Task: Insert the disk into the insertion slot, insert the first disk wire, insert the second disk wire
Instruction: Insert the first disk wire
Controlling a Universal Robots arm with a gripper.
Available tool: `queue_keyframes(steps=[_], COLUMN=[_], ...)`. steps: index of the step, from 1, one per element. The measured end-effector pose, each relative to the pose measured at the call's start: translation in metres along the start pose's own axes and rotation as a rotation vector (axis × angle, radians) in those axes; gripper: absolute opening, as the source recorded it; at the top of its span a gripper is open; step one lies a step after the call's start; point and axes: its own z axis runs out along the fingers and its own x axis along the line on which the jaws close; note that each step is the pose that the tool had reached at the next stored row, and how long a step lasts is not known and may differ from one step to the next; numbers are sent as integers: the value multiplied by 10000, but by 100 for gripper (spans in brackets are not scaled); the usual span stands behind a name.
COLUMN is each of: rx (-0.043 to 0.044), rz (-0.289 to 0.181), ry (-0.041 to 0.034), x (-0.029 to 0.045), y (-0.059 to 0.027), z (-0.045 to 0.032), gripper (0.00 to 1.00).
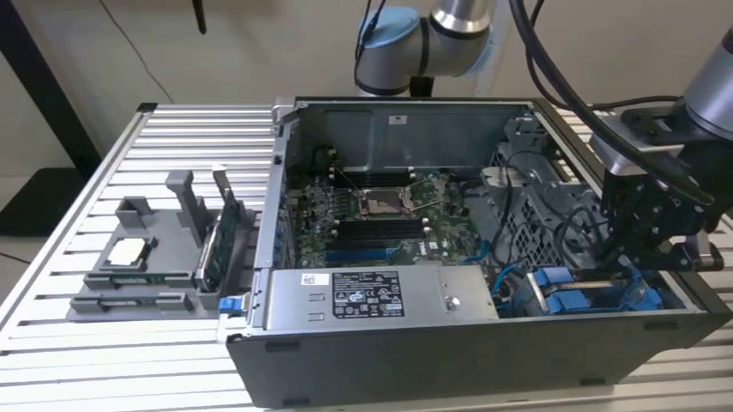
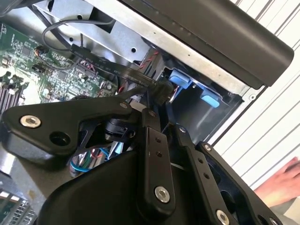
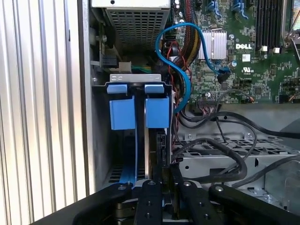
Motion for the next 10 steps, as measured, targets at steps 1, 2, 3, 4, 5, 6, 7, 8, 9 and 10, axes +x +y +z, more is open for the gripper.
queue_keyframes(steps=[1, 2, 3, 4, 5, 6, 7, 8, 9, 10], rx=[-1, -1, -1, -2, -3, -4, -4, -6, -7, -6], rz=[0, 0, 0, -1, -9, -24, -40, -56, -61, -67], ry=[-9, -17, -29, -51, -74, -92, -99, -100, -101, -100], x=[-1, -1, -1, 0, 0, 0, -1, 0, 1, 4], y=[1, 1, 1, 1, 2, 2, 1, -2, -4, -7], z=[1, 0, 1, 3, 4, 6, 7, 8, 8, 8], gripper=[19, 19, 19, 19, 19, 19, 19, 19, 19, 19])
